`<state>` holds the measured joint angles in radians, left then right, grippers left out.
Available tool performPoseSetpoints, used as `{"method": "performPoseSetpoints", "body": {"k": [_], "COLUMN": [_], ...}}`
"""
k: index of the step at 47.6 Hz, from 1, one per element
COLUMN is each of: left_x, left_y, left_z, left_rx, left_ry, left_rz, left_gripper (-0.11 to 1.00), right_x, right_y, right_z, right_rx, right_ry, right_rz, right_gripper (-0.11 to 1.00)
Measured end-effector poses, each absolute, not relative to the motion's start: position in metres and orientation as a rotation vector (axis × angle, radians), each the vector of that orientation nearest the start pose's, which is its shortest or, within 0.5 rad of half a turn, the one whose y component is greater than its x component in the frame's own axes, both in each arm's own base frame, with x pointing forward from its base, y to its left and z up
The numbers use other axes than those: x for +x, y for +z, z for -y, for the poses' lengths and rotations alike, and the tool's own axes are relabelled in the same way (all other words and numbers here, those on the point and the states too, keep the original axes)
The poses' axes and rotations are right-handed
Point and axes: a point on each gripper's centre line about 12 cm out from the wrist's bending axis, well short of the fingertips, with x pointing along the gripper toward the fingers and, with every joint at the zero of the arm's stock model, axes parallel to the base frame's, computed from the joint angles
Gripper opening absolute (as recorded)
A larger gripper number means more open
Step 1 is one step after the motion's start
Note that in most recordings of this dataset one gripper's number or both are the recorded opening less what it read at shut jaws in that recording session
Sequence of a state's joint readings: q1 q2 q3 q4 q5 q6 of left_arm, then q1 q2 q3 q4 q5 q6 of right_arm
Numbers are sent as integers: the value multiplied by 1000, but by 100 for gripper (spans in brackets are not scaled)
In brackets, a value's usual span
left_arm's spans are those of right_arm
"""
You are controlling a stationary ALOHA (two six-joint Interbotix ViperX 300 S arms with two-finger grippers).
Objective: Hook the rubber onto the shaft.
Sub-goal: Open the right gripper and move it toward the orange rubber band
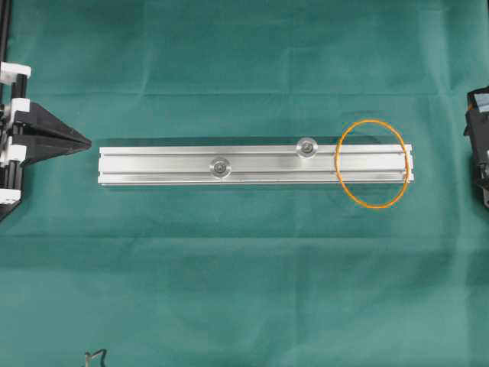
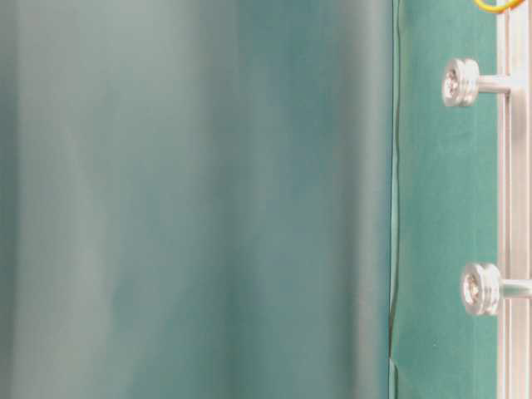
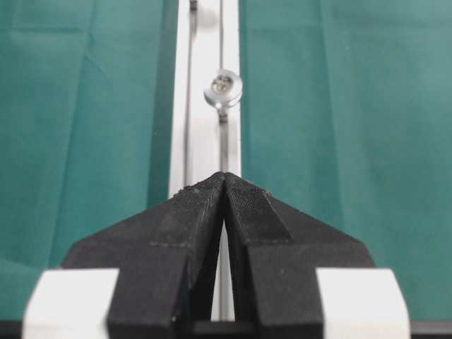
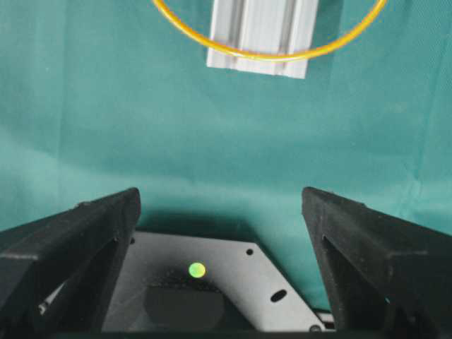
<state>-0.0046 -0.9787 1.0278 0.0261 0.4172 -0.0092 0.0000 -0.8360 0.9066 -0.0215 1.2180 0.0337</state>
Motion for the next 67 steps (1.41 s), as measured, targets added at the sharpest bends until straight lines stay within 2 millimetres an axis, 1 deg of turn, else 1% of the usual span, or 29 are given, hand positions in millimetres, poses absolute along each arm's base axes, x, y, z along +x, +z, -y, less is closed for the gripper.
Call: {"method": "performPoseSetpoints", "body": {"k": [19,27,35,51,67], "left_x": [190,190,190,190,190], "left_y": [276,276,275,275,275], "left_z": [0,0,0,0,0], "left_rx": [18,18,18,18,18], "left_ry": [2,2,2,2,2], "left_rz": [-466,-468,-471,-471,-469], "left_gripper": [0,0,0,0,0], "right_x": [151,157,171,207,239], "right_y": [237,236,237,241,243], "right_z": [2,2,2,2,2], "right_rx": [8,9,9,10,10], "right_ry": [-33,-32,-30,-28,-27], "right_rz": [-1291,-1276,-1245,-1205,-1204], "right_gripper": [99,99,99,99,99]}}
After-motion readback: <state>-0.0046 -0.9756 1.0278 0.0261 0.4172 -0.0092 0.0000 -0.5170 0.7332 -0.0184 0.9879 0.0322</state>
